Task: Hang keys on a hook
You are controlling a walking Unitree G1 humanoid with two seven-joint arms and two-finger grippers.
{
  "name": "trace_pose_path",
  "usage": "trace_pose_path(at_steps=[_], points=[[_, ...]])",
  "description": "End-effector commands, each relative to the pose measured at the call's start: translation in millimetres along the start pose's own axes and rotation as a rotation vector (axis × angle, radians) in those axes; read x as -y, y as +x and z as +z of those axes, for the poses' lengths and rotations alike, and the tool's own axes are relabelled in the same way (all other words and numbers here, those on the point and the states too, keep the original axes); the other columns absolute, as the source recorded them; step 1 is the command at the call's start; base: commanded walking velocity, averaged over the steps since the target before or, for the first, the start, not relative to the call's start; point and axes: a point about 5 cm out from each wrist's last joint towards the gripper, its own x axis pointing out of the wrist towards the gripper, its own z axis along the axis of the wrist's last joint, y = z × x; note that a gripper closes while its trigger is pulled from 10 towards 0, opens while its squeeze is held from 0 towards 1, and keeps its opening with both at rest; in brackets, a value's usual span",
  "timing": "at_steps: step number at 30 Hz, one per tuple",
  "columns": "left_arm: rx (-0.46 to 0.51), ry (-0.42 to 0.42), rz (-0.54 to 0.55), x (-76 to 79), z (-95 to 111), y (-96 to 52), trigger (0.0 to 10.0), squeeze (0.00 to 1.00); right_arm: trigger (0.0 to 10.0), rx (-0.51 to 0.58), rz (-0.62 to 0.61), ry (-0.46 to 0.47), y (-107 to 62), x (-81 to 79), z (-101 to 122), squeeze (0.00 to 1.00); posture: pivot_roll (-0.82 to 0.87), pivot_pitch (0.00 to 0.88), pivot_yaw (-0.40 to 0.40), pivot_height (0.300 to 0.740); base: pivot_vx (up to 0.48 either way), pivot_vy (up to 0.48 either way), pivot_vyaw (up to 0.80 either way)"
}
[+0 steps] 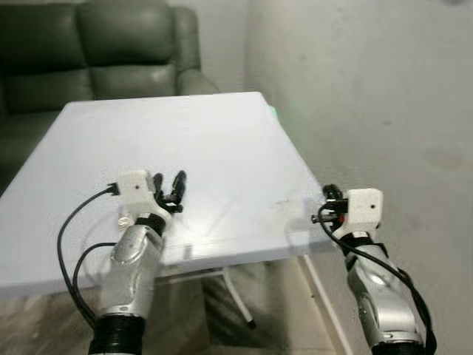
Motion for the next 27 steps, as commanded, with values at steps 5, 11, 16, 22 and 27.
trace_pose_path(at_steps=[5, 11, 16, 22, 27], points=[[0.012, 0.0, 0.014, -1.8, 3.2, -0.1, 10.0, 0.0, 10.0, 0.034, 0.025, 0.013, 3.3, -4.5, 6.5, 0.0, 0.15, 0.0, 0.001, 0.74, 0.0, 0.0, -0.56], [0.018, -0.015, 0.004, 0.6, 2.8, -0.7, 10.0, 0.0, 10.0, 0.037, 0.043, 0.018, 2.9, -6.3, 7.1, 0.0, 0.15, 0.0, 0.0, 0.74, 0.0, 0.0, 0.0], [0.017, -0.024, -0.001, 1.1, 2.3, -0.9, 10.0, 0.0, 10.0, 0.036, 0.048, 0.012, 1.9, -6.2, 6.5, 0.0, 0.14, 0.0, 0.001, 0.74, 0.0, 0.0, 0.0], [0.011, -0.035, 0.003, 1.3, 1.7, 0.2, 10.0, 0.0, 10.0, 0.038, 0.05, 0.008, 2.1, -4.5, 7.0, 0.0, 0.14, 0.0, -0.002, 0.74, 0.0, 0.0, 0.0], [0.008, -0.043, 0.004, 1.5, 1.3, 0.8, 10.0, 0.0, 10.0, 0.039, 0.051, 0.009, 2.3, -5.0, 7.1, 0.0, 0.14, 0.0, -0.003, 0.74, 0.0, 0.0, 0.0]])
